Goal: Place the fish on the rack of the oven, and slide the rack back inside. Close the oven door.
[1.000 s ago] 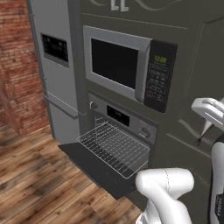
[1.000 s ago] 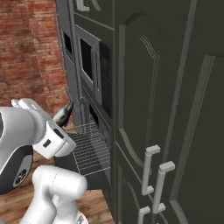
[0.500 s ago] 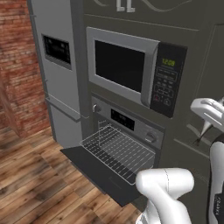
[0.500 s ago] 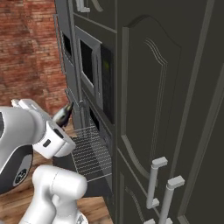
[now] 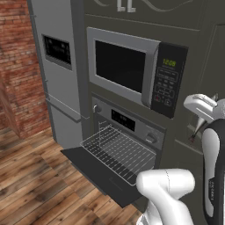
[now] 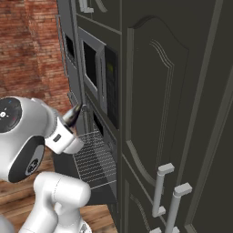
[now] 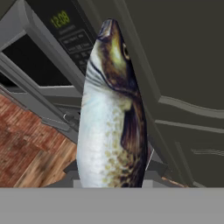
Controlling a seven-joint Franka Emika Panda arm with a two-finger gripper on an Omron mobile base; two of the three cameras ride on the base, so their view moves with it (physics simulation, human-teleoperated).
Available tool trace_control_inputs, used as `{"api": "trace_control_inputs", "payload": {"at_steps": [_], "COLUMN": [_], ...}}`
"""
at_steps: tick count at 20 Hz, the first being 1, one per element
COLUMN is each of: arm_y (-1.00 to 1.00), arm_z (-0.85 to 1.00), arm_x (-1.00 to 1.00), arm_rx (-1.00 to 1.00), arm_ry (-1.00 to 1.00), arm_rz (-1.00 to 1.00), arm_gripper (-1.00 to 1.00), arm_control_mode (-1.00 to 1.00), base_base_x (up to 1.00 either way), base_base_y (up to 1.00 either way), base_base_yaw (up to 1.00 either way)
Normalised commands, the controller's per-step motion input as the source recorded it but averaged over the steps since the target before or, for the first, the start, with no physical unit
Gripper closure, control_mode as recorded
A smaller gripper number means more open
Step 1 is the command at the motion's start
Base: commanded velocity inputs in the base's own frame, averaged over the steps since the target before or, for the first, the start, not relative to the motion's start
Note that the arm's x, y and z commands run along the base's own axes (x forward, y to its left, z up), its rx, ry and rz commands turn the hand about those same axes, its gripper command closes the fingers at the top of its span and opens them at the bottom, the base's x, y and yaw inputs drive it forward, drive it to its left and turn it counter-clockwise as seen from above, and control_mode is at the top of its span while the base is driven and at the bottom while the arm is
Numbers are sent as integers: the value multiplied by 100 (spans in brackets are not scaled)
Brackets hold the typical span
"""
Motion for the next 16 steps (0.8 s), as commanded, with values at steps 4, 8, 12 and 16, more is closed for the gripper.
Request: {"api": "trace_control_inputs", "payload": {"at_steps": [4,8,12,16], "arm_y": [8,42,61,49], "arm_z": [-7,-36,-51,-56], "arm_x": [8,18,29,33], "arm_rx": [0,-1,-4,-6], "arm_ry": [2,5,9,6], "arm_rz": [0,0,0,0], "arm_gripper": [100,100,100,100], "arm_control_mode": [-100,-100,-100,-100], "base_base_x": [0,0,0,0], "base_base_y": [0,0,0,0], "base_base_yaw": [0,0,0,0]}}
